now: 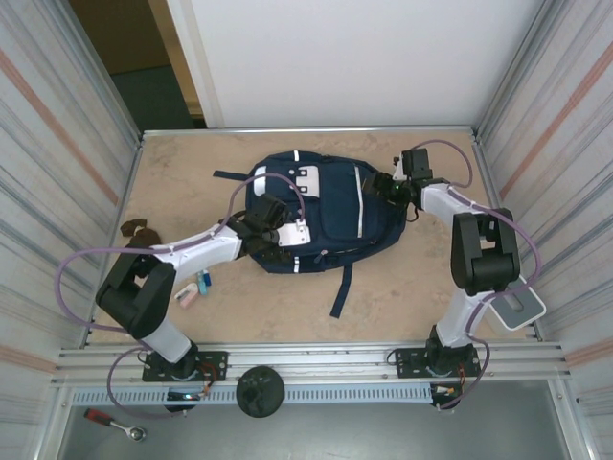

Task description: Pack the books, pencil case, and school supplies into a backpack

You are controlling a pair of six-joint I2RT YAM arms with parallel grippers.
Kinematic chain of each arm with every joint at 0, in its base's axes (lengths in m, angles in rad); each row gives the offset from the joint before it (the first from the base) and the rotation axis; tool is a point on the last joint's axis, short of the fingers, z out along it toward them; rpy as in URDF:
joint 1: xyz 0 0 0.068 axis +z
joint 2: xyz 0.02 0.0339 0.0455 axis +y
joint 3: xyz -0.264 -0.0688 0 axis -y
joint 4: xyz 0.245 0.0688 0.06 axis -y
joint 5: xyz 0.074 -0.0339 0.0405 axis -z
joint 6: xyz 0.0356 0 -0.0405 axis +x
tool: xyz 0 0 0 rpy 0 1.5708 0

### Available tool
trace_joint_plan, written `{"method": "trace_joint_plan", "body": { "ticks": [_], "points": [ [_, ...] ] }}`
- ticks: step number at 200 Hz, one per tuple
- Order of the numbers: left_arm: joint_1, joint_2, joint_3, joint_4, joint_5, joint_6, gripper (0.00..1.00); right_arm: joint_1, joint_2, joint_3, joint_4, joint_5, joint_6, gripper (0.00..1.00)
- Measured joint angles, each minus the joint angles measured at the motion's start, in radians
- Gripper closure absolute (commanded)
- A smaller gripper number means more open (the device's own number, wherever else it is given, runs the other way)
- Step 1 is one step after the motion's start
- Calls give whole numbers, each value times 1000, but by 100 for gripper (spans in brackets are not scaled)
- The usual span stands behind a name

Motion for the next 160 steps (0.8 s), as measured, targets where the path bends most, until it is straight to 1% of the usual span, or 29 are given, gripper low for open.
{"method": "trace_joint_plan", "body": {
  "ticks": [24,46,63,81,99,127,160],
  "points": [
    [2,-9,-3,2,26,2,15,0,-52,-35,-10,4,-2,25],
    [6,-41,-41,35,71,-1,13,9,-111,-69,-25,25,-11,24],
    [6,-67,-79,62,106,-6,11,28,-154,-96,-38,46,-19,23],
    [6,-85,-100,78,131,-9,12,54,-192,-122,-47,50,-21,23],
    [6,-85,-105,95,124,-8,15,79,-224,-156,-57,53,-21,23],
    [5,-59,-104,117,68,-6,22,114,-292,-227,-66,60,-21,23],
    [2,-36,-84,112,29,-18,40,178,-444,-332,-87,122,-19,27]
  ]
}}
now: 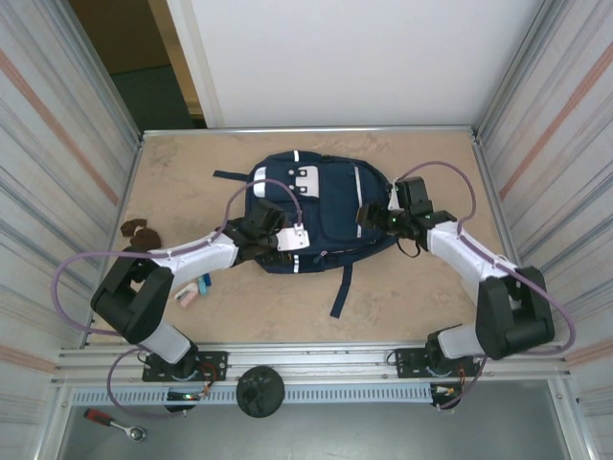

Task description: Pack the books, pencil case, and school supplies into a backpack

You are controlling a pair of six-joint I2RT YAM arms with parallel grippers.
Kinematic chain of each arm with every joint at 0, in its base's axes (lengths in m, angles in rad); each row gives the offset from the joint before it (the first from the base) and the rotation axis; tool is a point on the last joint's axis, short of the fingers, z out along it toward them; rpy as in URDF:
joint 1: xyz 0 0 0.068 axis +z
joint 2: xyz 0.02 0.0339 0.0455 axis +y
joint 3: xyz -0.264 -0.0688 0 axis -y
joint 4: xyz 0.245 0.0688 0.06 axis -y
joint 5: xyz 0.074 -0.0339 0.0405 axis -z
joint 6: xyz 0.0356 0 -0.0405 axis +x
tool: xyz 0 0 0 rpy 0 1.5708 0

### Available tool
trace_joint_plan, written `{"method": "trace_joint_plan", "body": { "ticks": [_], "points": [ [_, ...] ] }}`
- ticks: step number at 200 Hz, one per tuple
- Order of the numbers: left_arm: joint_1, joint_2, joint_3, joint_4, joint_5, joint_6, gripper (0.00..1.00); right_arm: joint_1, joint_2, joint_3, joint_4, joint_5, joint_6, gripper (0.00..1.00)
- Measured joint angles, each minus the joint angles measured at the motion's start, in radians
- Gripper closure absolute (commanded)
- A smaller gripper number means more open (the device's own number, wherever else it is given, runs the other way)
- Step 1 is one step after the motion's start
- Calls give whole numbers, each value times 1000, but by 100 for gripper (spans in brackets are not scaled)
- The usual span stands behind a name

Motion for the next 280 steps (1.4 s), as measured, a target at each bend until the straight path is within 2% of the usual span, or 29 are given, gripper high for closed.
{"method": "trace_joint_plan", "body": {
  "ticks": [49,85,110,143,178,220,280],
  "points": [
    [0,0,24,-40,13,-39,72,224,-185,-153,39,172,27,31],
    [0,-3,41,-76,51,-69,88,409,-206,-236,117,317,33,34],
    [12,-26,41,-83,86,-95,94,538,-178,-243,188,428,10,35],
    [31,-57,44,-95,137,-135,99,665,-81,-230,268,575,-32,34],
    [46,-63,61,-118,175,-169,100,740,41,-163,283,735,-32,33],
    [46,-71,65,-125,208,-194,100,760,163,-85,280,895,3,35],
    [50,-74,66,-124,224,-206,100,761,295,33,205,1061,48,45]
  ]
}}
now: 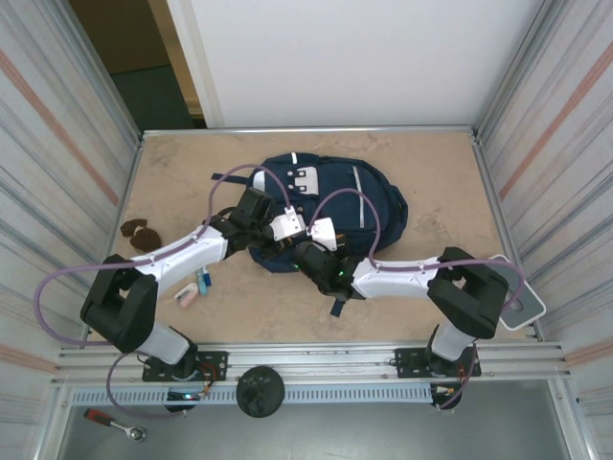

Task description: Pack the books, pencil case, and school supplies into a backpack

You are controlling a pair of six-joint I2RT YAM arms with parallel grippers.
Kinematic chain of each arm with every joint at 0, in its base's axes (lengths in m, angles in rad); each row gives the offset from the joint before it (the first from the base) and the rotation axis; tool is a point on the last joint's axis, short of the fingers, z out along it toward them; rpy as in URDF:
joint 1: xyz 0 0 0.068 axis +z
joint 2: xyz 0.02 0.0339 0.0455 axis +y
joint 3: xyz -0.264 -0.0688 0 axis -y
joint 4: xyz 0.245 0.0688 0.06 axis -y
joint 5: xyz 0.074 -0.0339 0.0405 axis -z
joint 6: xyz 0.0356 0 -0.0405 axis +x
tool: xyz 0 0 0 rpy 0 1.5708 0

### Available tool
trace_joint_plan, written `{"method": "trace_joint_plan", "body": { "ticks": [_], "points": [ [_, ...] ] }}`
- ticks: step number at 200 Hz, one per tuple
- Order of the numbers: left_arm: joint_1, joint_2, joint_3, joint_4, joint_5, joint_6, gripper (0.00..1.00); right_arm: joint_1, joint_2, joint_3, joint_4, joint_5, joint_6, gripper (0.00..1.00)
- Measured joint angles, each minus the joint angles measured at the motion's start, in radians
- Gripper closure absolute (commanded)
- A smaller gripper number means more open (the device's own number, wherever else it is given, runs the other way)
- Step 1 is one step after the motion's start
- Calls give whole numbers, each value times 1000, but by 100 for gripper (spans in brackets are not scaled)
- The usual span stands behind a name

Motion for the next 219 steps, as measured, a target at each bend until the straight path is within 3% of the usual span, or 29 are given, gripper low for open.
{"method": "trace_joint_plan", "body": {
  "ticks": [64,152,192,219],
  "points": [
    [0,0,3,0,10,-3,100,14,20,44,-116,81,41,60],
    [0,1,7,-4,9,-3,100,24,20,48,-149,113,30,97],
    [0,3,7,-4,4,-2,100,14,-13,14,-108,84,-31,100],
    [-1,10,7,-3,-5,1,100,-2,-90,-72,-26,-7,-106,100]
  ]
}}
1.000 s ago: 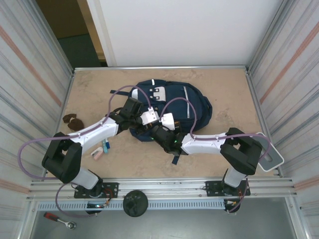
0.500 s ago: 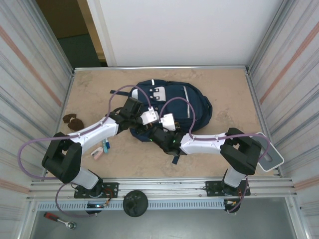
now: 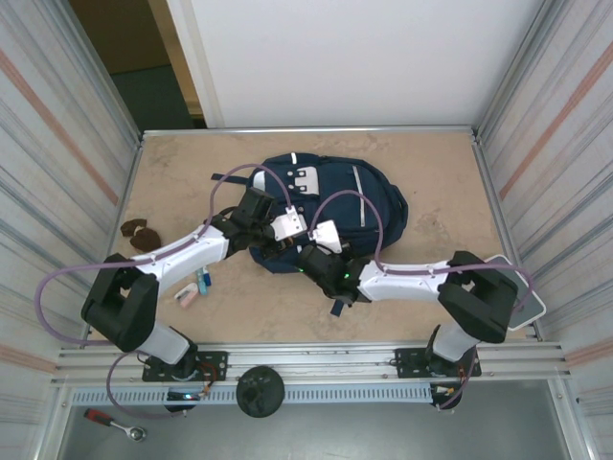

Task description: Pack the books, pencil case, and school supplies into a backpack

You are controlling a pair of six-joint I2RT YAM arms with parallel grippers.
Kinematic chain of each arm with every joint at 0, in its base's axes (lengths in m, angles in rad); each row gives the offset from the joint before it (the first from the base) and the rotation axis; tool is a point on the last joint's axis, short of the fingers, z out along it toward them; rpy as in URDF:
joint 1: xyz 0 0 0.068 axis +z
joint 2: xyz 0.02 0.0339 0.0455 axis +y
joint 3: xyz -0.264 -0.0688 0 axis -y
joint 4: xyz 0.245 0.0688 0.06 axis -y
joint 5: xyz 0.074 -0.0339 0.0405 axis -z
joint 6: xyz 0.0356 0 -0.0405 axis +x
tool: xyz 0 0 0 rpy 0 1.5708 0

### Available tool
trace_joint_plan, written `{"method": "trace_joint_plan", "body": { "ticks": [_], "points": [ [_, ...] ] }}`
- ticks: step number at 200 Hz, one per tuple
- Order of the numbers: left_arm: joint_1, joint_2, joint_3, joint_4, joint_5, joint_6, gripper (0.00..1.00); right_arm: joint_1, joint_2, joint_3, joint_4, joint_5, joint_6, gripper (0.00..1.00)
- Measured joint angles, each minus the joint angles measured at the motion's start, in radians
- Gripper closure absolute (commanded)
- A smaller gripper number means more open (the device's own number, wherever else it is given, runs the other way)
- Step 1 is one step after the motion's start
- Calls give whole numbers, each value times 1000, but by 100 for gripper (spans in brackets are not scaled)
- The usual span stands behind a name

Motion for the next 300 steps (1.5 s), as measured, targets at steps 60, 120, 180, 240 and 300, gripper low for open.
{"method": "trace_joint_plan", "body": {
  "ticks": [60,120,180,240,300],
  "points": [
    [0,9,0,3,-8,19,100,-154,-202,-152,96,-329,-74,100],
    [2,4,-6,11,-8,24,100,-388,-378,-281,107,-614,-70,100],
    [4,1,-14,18,-15,34,100,-581,-459,-342,119,-880,-37,100],
    [14,-1,-14,13,-36,42,76,-629,-452,-342,119,-1067,-19,100],
    [-129,-63,-18,78,-124,75,36,-630,-448,-342,119,-1139,-18,100]
  ]
}}
